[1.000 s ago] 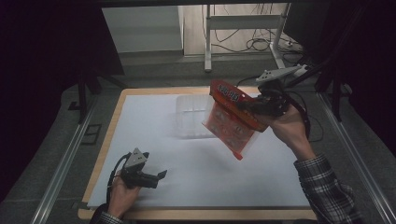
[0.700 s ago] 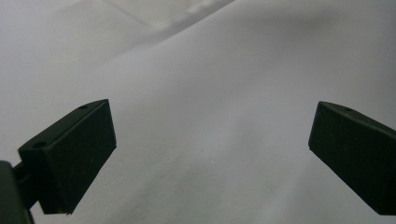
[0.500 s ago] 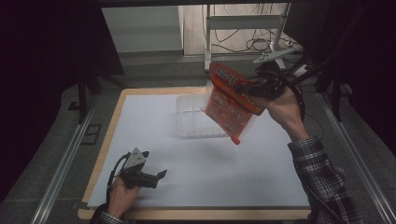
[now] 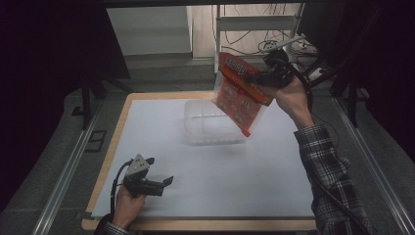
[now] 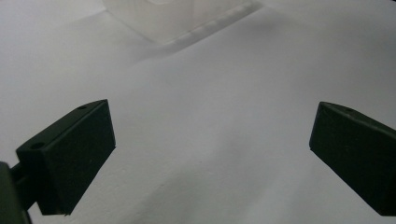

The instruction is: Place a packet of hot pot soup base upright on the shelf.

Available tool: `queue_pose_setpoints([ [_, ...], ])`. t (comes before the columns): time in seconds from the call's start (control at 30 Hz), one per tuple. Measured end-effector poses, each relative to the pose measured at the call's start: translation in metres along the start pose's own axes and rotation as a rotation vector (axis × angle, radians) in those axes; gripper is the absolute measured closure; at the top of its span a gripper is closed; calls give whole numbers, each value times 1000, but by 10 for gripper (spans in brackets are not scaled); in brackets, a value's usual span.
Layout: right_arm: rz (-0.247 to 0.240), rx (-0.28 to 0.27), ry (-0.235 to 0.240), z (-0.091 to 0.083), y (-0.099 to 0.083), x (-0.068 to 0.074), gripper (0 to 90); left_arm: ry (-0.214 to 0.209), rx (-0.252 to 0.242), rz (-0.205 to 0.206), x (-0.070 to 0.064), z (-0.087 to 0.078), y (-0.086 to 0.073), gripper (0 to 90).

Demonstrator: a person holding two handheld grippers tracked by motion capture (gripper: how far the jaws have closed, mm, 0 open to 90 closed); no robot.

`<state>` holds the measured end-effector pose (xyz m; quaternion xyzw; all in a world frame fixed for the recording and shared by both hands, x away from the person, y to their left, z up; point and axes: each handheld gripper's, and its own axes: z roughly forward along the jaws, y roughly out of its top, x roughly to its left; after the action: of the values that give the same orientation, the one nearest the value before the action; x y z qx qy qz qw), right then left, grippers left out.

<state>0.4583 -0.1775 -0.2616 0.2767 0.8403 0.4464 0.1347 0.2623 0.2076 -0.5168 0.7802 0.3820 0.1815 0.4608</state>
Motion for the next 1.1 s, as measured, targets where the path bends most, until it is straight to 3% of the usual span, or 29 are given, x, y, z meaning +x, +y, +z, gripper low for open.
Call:
queue_pose_setpoints([
  [0.13,3,3,4,9,2,-6,892,11,7,20,-2,1,0,0],
  [0.57,-18,25,0,43,11,-19,892,2,36,3,-3,2,1,0],
  [0.83,-7,55,13,62,3,-25,892,2,42,3,-3,2,1,0],
  [1.1,16,103,30,91,-14,-29,891,-1,62,-10,-5,3,1,0],
])
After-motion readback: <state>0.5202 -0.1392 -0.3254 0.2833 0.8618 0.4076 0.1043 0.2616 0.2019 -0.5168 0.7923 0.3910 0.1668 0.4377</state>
